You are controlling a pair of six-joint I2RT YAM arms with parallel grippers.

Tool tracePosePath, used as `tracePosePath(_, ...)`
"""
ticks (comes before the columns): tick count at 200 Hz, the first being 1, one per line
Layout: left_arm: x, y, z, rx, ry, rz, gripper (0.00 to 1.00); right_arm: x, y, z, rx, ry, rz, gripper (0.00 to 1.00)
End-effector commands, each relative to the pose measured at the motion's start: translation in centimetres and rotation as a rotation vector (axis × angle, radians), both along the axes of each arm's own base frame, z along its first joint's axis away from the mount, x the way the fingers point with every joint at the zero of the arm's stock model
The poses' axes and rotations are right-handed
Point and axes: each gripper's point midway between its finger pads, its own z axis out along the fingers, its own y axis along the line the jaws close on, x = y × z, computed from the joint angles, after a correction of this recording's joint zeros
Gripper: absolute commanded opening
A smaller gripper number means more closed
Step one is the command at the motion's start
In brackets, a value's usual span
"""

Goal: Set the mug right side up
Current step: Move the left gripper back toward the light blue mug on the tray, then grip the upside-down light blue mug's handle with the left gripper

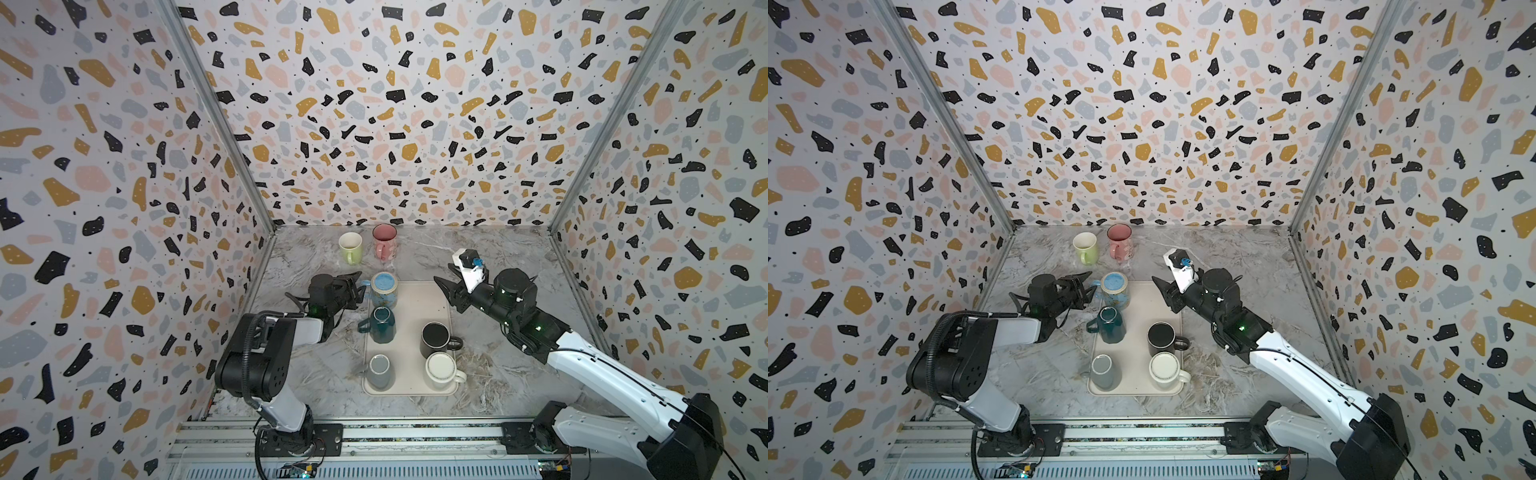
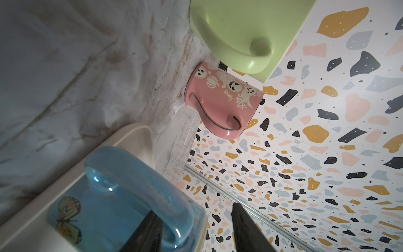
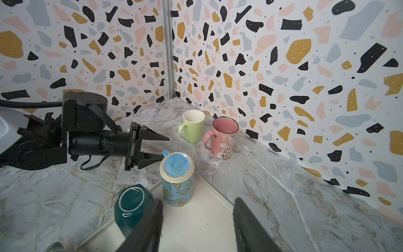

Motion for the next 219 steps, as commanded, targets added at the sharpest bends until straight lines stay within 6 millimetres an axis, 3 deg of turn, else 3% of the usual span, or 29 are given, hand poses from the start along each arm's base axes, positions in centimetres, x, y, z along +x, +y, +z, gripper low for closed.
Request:
tracePosePath(1, 1.1, -0.9, 1.9, -0.038, -0.072, -0.012, 0.51, 0.2, -0.1, 1.4, 0.027, -0.028, -0.002, 0.54)
tracePosePath(119, 1.7, -2.0, -0.3, -0.089, -0.066, -0.020, 0.42, 0.6, -0.7, 1.0, 0.024, -0.022, -0.024, 0.54)
tracePosePath(219, 2.1, -2.1, -0.7, -0.148, -0.086, -0.010, 0.24, 1.2, -0.9, 0.6, 0.026, -0.013, -0.039, 0.54)
